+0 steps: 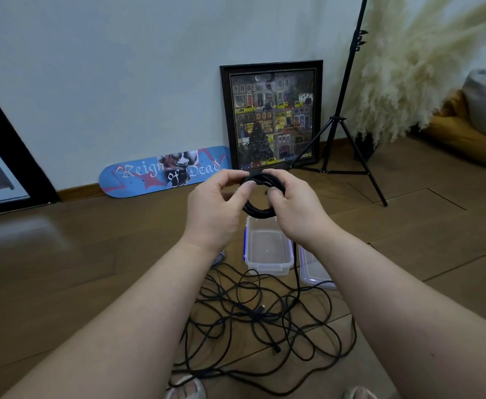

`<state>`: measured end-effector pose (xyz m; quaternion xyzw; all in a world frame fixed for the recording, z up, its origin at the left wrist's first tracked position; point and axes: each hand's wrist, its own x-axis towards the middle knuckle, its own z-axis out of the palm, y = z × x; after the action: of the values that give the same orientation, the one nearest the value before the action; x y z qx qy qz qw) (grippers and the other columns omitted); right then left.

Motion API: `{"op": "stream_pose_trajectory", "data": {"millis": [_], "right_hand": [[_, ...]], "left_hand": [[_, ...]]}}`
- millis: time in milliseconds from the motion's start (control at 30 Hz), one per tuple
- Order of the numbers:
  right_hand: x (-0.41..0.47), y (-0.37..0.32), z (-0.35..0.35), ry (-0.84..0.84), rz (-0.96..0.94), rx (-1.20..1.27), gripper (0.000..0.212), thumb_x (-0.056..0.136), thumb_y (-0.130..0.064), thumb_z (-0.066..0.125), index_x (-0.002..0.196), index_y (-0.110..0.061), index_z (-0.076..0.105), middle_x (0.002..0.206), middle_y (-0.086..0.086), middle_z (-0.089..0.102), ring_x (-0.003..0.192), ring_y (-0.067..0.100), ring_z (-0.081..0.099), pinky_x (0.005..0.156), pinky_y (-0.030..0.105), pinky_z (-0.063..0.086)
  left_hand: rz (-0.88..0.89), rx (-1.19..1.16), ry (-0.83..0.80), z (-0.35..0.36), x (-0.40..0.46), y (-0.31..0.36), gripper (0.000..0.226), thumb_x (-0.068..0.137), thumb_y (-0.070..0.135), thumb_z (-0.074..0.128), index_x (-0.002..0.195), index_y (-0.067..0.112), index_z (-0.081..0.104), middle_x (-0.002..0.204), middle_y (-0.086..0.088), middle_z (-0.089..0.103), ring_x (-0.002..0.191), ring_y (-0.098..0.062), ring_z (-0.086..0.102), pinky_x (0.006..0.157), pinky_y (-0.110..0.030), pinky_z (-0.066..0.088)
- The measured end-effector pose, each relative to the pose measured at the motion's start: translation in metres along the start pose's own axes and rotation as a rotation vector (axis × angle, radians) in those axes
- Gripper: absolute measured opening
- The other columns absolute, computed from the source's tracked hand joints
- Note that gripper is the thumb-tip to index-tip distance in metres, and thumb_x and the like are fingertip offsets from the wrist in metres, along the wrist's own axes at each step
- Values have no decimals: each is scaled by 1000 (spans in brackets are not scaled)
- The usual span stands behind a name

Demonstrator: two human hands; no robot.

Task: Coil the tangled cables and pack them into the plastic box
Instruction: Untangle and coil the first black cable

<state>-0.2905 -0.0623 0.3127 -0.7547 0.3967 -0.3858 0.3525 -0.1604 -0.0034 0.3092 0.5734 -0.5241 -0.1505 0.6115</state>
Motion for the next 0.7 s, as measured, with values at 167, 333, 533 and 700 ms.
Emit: {"op": "stream_pose_trajectory", "data": {"millis": [167, 333, 533, 700], "right_hand": [[1, 1, -3, -24, -9, -11, 38, 99, -5, 41, 133, -16, 55, 115, 0, 64, 100, 18, 60, 89, 33, 49], [1, 0, -5, -53, -39, -6, 39, 98, -4, 42, 134, -13, 55, 122, 1, 61, 109, 13, 55, 94, 25, 44], [0, 3, -3, -83, -14, 133, 38, 97, 1, 41, 126, -13, 60, 92, -9, 62, 66, -9, 55, 57, 8, 40], [-3, 0, -4, -116, 48, 354, 39, 95, 7, 39, 114, -15, 64, 69, -13, 58, 47, -5, 47, 44, 9, 37]], "left_hand": [[-90, -99, 18, 3, 1, 2, 20, 93, 13, 64, 81, 28, 70, 76, 7, 70, 72, -7, 65, 71, -29, 57], [-407, -433, -69, 0, 4, 10, 10, 98, 13, 56, 99, 16, 65, 89, -2, 66, 77, -13, 63, 63, -24, 55], [-561, -444, -329, -2, 2, 16, 26, 106, 23, 36, 95, 15, 58, 73, 0, 56, 74, -14, 57, 74, -33, 46], [-532, -477, -360, -4, 2, 16, 21, 104, 16, 39, 92, 13, 55, 69, 1, 51, 71, -13, 54, 73, -32, 44]]}}
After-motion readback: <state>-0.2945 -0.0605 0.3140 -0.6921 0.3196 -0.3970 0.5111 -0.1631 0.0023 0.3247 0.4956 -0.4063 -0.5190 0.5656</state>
